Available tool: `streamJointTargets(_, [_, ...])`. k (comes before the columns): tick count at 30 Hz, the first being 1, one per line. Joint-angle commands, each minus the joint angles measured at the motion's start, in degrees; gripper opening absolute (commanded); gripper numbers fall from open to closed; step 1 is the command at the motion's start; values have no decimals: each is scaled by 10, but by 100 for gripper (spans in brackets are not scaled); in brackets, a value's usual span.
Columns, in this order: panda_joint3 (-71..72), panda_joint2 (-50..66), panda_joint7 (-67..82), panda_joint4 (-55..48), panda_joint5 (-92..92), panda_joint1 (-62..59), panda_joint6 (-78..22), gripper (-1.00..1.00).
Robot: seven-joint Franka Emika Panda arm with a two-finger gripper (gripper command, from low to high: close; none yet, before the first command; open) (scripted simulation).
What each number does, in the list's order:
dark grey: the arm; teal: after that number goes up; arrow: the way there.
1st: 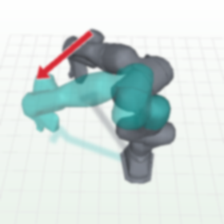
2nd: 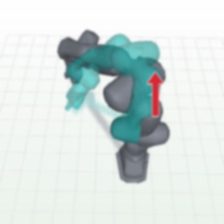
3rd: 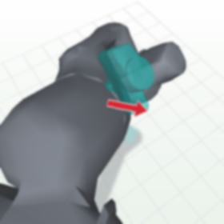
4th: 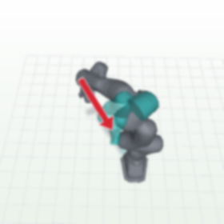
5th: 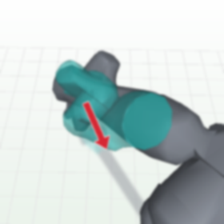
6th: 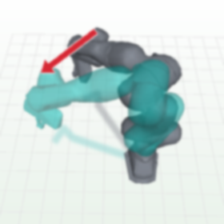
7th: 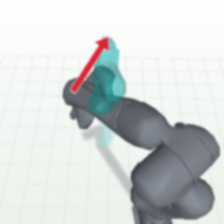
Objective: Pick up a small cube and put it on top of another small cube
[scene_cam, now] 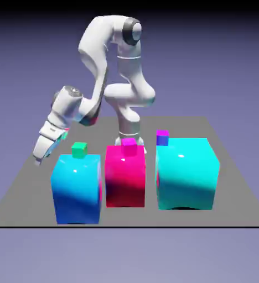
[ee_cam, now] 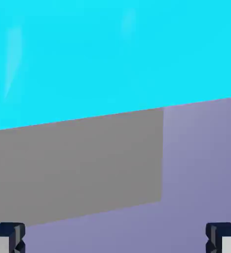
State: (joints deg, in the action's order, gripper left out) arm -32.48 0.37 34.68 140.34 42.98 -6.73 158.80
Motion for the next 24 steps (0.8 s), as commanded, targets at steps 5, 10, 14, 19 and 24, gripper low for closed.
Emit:
streamJointTargets(5, [-104,-35,-19,45,-67,72,41,0])
streamJointTargets(10, [-208,-71,-38,91,-134,138,82,0])
streamJointTargets(14, [-291,-99,-53,127,-188,191,115,0])
streamJointTargets(19, [-395,-135,-72,172,-255,257,155,0])
streamJointTargets(24, [-498,-170,-91,217,-322,323,196,0])
